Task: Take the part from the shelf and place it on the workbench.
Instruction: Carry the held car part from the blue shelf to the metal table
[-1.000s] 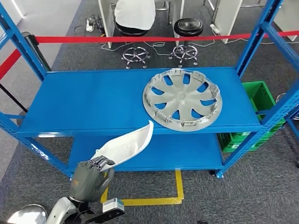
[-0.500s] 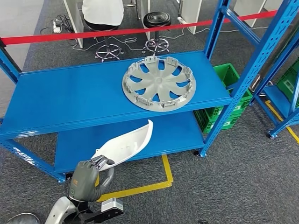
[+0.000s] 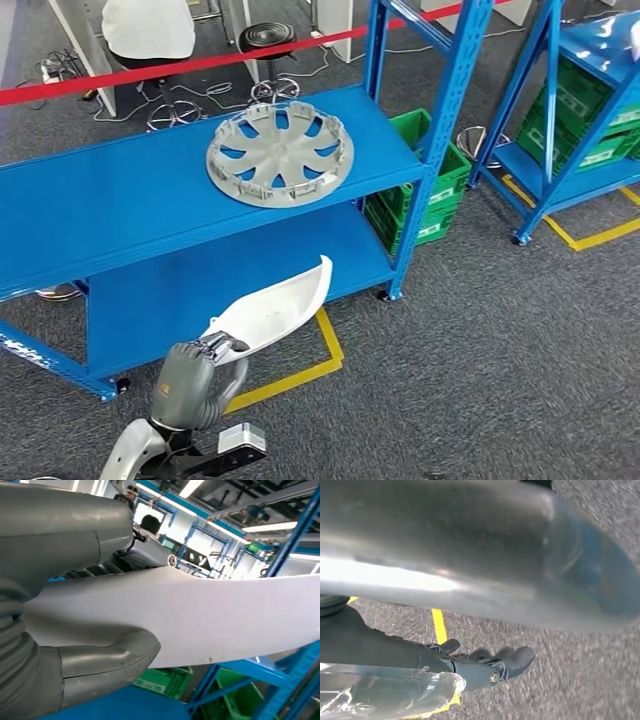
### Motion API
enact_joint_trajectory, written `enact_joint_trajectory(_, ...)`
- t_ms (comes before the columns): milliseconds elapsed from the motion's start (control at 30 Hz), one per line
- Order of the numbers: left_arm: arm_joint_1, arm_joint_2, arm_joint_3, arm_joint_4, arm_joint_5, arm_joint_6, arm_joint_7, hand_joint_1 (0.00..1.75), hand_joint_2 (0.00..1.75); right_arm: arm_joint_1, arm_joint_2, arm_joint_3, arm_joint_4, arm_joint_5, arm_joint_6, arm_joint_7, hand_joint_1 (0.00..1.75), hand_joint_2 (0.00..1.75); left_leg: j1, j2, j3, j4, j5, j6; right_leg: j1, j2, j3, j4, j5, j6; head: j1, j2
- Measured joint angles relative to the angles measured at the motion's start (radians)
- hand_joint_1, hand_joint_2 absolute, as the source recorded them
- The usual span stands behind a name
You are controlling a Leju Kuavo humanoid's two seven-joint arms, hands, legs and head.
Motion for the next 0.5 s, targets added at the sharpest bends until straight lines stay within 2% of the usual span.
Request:
enact_joint_trajectory(33, 0.000, -0.001, 0.000, 0.000, 0.000, 0.000, -0.001, 1.75, 1.75, 0.001, 0.000, 0.000, 0.000, 0.000, 0.000, 0.000, 0.00, 0.00, 0.002, -0.012, -0.004, 0.007, -0.013, -0.008, -0.001, 0.008, -0.009, 0.001, 0.009, -0.010, 0.000, 0.000)
enact_joint_trajectory(67, 0.000, -0.001, -0.001, 0.000, 0.001, 0.000, -0.001, 1.75, 1.75, 0.001, 0.000, -0.001, 0.000, 0.000, 0.000, 0.000, 0.00, 0.00, 0.003, -0.033, -0.013, 0.029, -0.043, -0.015, -0.002, 0.016, -0.020, 0.001, 0.020, -0.019, -0.001, 0.000)
enact_joint_trajectory(100, 0.001, -0.001, -0.001, 0.000, 0.001, 0.000, -0.001, 1.75, 1.75, 0.001, 0.000, -0.001, 0.000, 0.001, 0.000, 0.001, 0.00, 0.00, 0.004, -0.060, -0.027, 0.070, -0.090, -0.021, -0.003, 0.024, -0.032, 0.000, 0.033, -0.027, -0.003, 0.000)
enact_joint_trajectory(133, 0.002, -0.001, -0.001, 0.001, 0.001, 0.000, -0.002, 1.75, 1.75, -0.001, 0.000, -0.001, 0.000, 0.001, 0.000, 0.001, 0.00, 0.00, 0.004, -0.083, -0.046, 0.130, -0.143, -0.023, -0.003, 0.035, -0.048, 0.001, 0.047, -0.031, -0.004, 0.000)
enact_joint_trajectory(167, 0.002, -0.001, -0.001, 0.002, 0.001, 0.001, -0.002, 1.75, 1.75, -0.002, 0.000, -0.001, 0.000, 0.001, 0.000, 0.001, 0.00, 0.00, 0.003, -0.096, -0.063, 0.196, -0.186, -0.023, -0.003, 0.046, -0.064, 0.001, 0.061, -0.033, -0.005, 0.000)
enact_joint_trajectory(200, 0.002, -0.001, -0.001, 0.003, 0.001, 0.000, -0.002, 1.75, 1.75, -0.002, 0.000, -0.001, 0.000, 0.002, 0.001, 0.001, 0.00, 0.00, 0.003, -0.101, -0.073, 0.250, -0.209, -0.021, -0.002, 0.058, -0.082, 0.002, 0.075, -0.034, -0.005, 0.000)
enact_joint_trajectory(233, 0.002, -0.001, -0.001, 0.004, 0.001, 0.000, -0.002, 1.75, 1.75, -0.001, 0.000, -0.001, 0.000, 0.002, 0.001, 0.001, 0.00, 0.00, 0.003, -0.103, -0.071, 0.278, -0.208, -0.018, -0.002, 0.069, -0.099, 0.003, 0.088, -0.033, -0.005, 0.000)
enact_joint_trajectory(267, 0.002, -0.001, -0.001, 0.005, 0.001, 0.000, -0.002, 1.75, 1.75, 0.000, 0.000, -0.001, 0.000, 0.002, 0.001, 0.001, 0.00, 0.00, 0.003, -0.105, -0.052, 0.272, -0.187, -0.015, -0.001, 0.081, -0.115, 0.004, 0.101, -0.032, -0.005, 0.000)
enact_joint_trajectory(300, 0.001, -0.001, -0.001, 0.005, 0.001, 0.000, -0.002, 1.75, 1.75, 0.001, 0.000, -0.002, 0.000, 0.002, 0.000, 0.001, 0.00, 0.00, 0.002, -0.110, -0.016, 0.230, -0.156, -0.010, -0.001, 0.092, -0.130, 0.004, 0.114, -0.030, -0.005, 0.000)
enact_joint_trajectory(333, 0.000, -0.001, -0.001, 0.005, 0.001, 0.001, -0.002, 1.75, 1.75, 0.001, 0.000, -0.002, 0.000, 0.002, 0.000, 0.001, 0.00, 0.00, 0.002, -0.128, 0.034, 0.164, -0.132, -0.004, -0.002, 0.104, -0.143, 0.005, 0.126, -0.028, -0.005, 0.000)
enact_joint_trajectory(400, -0.001, -0.001, -0.001, 0.005, 0.001, 0.001, -0.002, 1.75, 1.75, -0.001, 0.000, -0.002, 0.000, 0.002, 0.000, 0.001, 0.00, 0.00, 0.002, -0.170, 0.131, 0.020, -0.121, 0.008, 0.000, 0.126, -0.163, 0.006, 0.151, -0.020, -0.005, 0.000)
enact_joint_trajectory(433, -0.002, -0.001, -0.001, 0.005, 0.001, 0.001, -0.002, 1.75, 1.75, -0.001, 0.000, -0.002, 0.000, 0.002, 0.000, 0.001, 0.00, 0.00, 0.002, -0.184, 0.156, -0.022, -0.128, 0.012, 0.000, 0.136, -0.169, 0.004, 0.163, -0.015, -0.005, 0.000)
enact_joint_trajectory(467, -0.002, -0.001, -0.001, 0.006, 0.001, 0.001, -0.002, 1.75, 1.75, 0.000, 0.000, -0.002, 0.000, 0.003, 0.001, 0.001, 0.00, 0.00, 0.000, -0.182, 0.163, -0.039, -0.130, 0.015, 0.000, 0.145, -0.173, 0.001, 0.175, -0.009, -0.004, 0.000)
enact_joint_trajectory(500, -0.003, -0.002, -0.001, 0.006, 0.001, 0.002, -0.003, 1.75, 1.75, 0.002, 0.000, -0.002, 0.000, 0.003, 0.001, 0.001, 0.00, 0.00, 0.000, -0.172, 0.158, -0.041, -0.124, 0.018, -0.002, 0.153, -0.177, -0.004, 0.186, -0.002, -0.004, 0.000)
